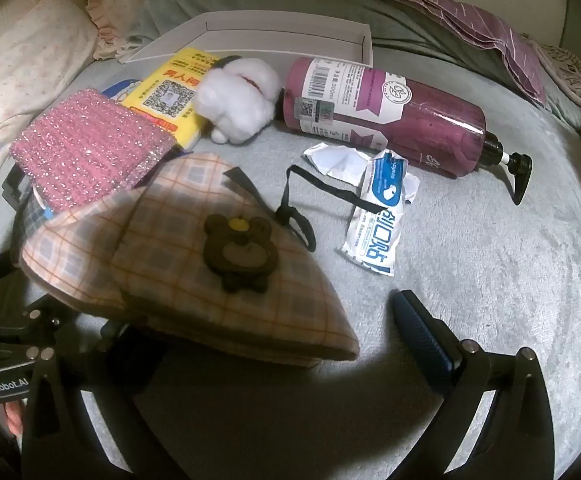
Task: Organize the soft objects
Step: 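Grasp the plaid bear-patch pouch with the right gripper and lift it, then carry the plaid pouch toward the white tray with the right gripper, then grasp the yellow card with the left gripper while the right holds the pouch above the tray, then release the yellow card into the tray with the left gripper while the right drops the pouch in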
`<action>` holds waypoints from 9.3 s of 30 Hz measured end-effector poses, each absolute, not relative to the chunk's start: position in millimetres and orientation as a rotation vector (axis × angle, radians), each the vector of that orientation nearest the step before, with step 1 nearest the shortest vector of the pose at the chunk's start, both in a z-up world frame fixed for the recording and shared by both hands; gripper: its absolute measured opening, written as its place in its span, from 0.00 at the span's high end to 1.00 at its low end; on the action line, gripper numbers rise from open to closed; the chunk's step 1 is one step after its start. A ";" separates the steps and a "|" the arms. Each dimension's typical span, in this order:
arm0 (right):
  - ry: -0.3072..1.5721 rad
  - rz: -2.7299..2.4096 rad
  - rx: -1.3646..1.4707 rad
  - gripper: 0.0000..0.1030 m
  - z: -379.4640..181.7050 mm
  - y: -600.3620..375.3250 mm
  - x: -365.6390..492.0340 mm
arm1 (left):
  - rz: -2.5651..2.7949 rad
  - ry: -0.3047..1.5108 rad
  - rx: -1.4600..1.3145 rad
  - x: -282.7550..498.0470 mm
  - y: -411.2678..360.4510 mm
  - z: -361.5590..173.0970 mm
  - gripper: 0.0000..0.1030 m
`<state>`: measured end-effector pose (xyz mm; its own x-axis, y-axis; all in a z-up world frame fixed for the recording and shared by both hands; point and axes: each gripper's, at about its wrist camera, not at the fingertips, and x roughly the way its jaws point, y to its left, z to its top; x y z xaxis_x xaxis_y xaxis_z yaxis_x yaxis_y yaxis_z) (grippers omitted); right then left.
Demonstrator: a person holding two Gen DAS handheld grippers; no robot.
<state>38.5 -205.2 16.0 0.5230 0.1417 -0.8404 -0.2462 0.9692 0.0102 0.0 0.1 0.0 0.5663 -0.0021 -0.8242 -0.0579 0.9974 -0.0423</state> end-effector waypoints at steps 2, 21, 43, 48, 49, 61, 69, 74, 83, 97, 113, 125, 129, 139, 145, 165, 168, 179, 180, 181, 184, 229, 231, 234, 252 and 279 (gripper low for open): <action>0.995 0.232 -0.116 0.00 16.0 -205.1 38.5 | 0.033 0.969 -0.067 -0.1 0.6 0.0 0.00; 0.754 0.197 -0.083 0.03 56.2 -208.8 -1.9 | -0.004 0.757 0.034 -34.9 -10.2 40.9 0.03; 0.728 0.232 -0.064 0.03 59.6 -212.9 -6.3 | -0.006 0.716 0.046 -39.9 -16.6 42.3 0.03; 0.746 0.229 -0.063 0.03 57.9 -213.0 -4.2 | -0.005 0.736 0.048 -37.1 -16.5 39.7 0.03; 0.751 0.228 -0.064 0.03 57.3 -213.0 -3.5 | -0.007 0.739 0.048 -36.6 -16.3 38.9 0.03; 0.771 0.221 -0.069 0.03 54.5 -212.8 -1.2 | -0.012 0.753 0.038 -35.0 -14.4 37.3 0.03; 0.773 0.222 -0.069 0.03 54.4 -212.5 -0.7 | -0.011 0.758 0.035 -34.3 -14.0 36.1 0.03; 0.775 0.223 -0.070 0.03 54.2 -211.9 -0.9 | -0.012 0.758 0.030 -34.1 -13.2 36.2 0.03; 0.780 0.245 -0.070 0.05 54.0 -209.6 -1.7 | -0.028 0.757 0.010 -34.6 -10.8 37.9 0.03; 0.840 0.292 -0.023 0.09 47.8 -210.8 7.1 | 0.025 0.992 -0.051 -4.8 1.7 6.8 0.00; 0.869 0.362 0.022 0.14 55.3 -205.7 24.3 | 0.024 0.981 -0.043 -3.8 1.7 4.5 0.00; 0.969 0.443 0.123 0.14 40.1 -200.0 37.6 | 0.024 0.979 -0.042 -2.2 1.8 4.7 0.00; 0.950 0.471 0.171 0.14 46.9 -207.8 30.3 | 0.023 0.978 -0.045 -2.2 2.3 4.5 0.00; 0.995 0.494 0.201 0.15 32.0 -192.5 42.6 | 0.005 1.008 -0.044 -2.3 2.9 6.5 0.00; 0.982 0.521 0.151 0.55 32.5 -186.1 33.9 | -0.008 1.003 -0.060 -5.8 2.9 10.1 0.02; 0.792 0.625 0.333 0.74 118.4 -235.1 40.6 | 0.017 0.743 -0.105 20.4 39.8 135.7 0.04; 0.766 0.649 0.334 0.74 143.2 -234.1 51.8 | 0.049 0.724 -0.067 35.1 35.3 150.6 0.04; 0.814 0.620 0.356 0.74 192.7 -216.6 106.3 | -0.010 0.818 0.028 113.4 6.0 175.9 0.04; 0.819 0.617 0.366 0.74 196.9 -213.9 113.2 | -0.032 0.828 0.036 120.5 2.1 178.0 0.04; 0.825 0.612 0.372 0.74 200.2 -211.7 118.9 | -0.073 0.854 0.031 131.8 -2.8 181.8 0.04; 0.849 0.608 0.382 0.74 205.8 -205.0 137.7 | -0.164 0.929 0.015 151.5 -11.5 190.6 0.04; 1.032 0.416 0.384 0.74 149.9 -199.9 174.7 | -0.327 1.202 -0.258 208.3 14.6 97.0 0.88; 1.020 0.422 0.391 0.74 154.5 -195.0 175.1 | -0.355 1.145 -0.302 202.0 25.5 111.6 0.88; 0.970 0.406 0.386 0.74 167.4 -189.8 176.3 | -0.364 1.051 -0.341 193.7 39.6 131.8 0.88; 0.895 0.255 0.533 0.74 136.3 -246.7 206.4 | -0.343 0.975 -0.541 250.6 19.8 96.2 0.88; 0.916 0.152 0.557 0.74 102.5 -258.5 229.9 | -0.218 1.059 -0.184 309.6 -100.3 38.0 0.83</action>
